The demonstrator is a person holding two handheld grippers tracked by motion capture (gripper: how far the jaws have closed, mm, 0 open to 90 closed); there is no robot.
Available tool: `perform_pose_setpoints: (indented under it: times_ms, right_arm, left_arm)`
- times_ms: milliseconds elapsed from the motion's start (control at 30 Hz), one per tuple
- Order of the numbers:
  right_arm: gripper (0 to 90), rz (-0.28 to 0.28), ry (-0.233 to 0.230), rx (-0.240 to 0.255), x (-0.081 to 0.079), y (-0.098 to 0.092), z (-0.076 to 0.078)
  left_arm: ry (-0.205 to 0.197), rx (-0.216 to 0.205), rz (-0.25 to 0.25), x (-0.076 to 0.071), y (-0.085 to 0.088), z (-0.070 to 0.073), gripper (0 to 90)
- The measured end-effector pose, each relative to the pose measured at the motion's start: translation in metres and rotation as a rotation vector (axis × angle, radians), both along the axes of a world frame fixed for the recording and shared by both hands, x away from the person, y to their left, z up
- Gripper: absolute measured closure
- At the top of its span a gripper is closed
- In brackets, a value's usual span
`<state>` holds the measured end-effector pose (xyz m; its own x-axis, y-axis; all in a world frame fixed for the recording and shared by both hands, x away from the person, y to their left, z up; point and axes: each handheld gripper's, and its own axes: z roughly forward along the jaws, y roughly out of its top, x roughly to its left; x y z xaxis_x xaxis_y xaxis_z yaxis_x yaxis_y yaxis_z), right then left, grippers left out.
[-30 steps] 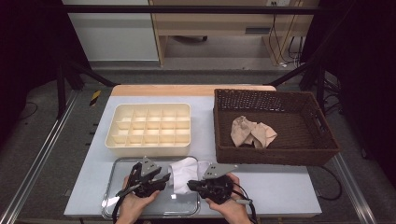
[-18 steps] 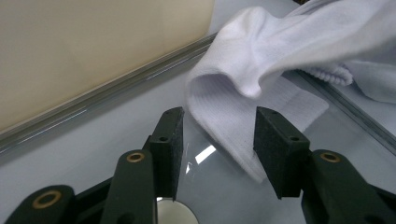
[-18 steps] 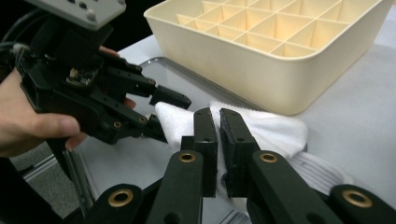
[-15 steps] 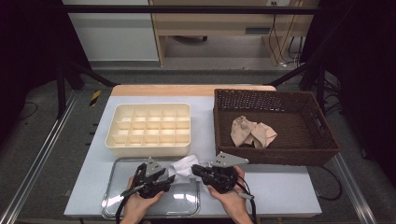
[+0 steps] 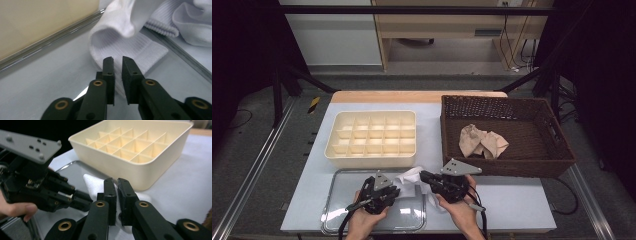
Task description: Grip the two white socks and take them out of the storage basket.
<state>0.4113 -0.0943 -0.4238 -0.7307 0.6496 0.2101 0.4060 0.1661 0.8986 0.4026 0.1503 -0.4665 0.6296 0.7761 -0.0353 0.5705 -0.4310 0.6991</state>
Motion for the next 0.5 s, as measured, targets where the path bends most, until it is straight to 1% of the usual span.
perform_pose_setpoints:
  times_ms: [67,133,167,200,300,400,433,467,500]
  right_arm:
    - [85.9,-0.009,-0.006,0.010,0.000,-0.003,0.003]
    - [85.9,-0.025,-0.008,0.021,0.001,-0.006,0.005]
    - [85.9,-0.033,-0.008,0.018,0.001,-0.008,0.005]
    - [85.9,-0.043,-0.010,0.018,0.001,-0.010,0.005]
    - [85.9,-0.049,0.001,0.017,0.003,-0.012,0.005]
    - [85.9,-0.050,0.017,0.016,0.004,-0.010,0.004]
    - [85.9,-0.042,0.022,0.008,0.005,-0.008,0.004]
    - [85.9,-0.044,0.017,0.007,0.005,-0.007,0.004]
    - [85.9,-0.041,0.022,0.006,0.006,-0.005,0.004]
  left_arm:
    - [0.003,-0.003,-0.016,0.000,0.002,0.000,83.4]
    - [0.018,-0.006,-0.031,-0.001,0.006,0.002,85.4]
    - [0.027,-0.006,-0.040,-0.002,0.010,0.003,86.3]
    - [0.032,-0.001,-0.056,-0.003,0.013,0.003,86.6]
    - [0.047,0.023,-0.090,-0.007,0.029,0.005,86.9]
    - [0.053,0.041,-0.099,-0.010,0.043,0.007,87.1]
    - [0.058,0.039,-0.112,-0.011,0.047,0.007,87.1]
    - [0.064,0.045,-0.124,-0.011,0.050,0.008,87.1]
    - [0.054,0.055,-0.120,-0.013,0.054,0.008,87.1]
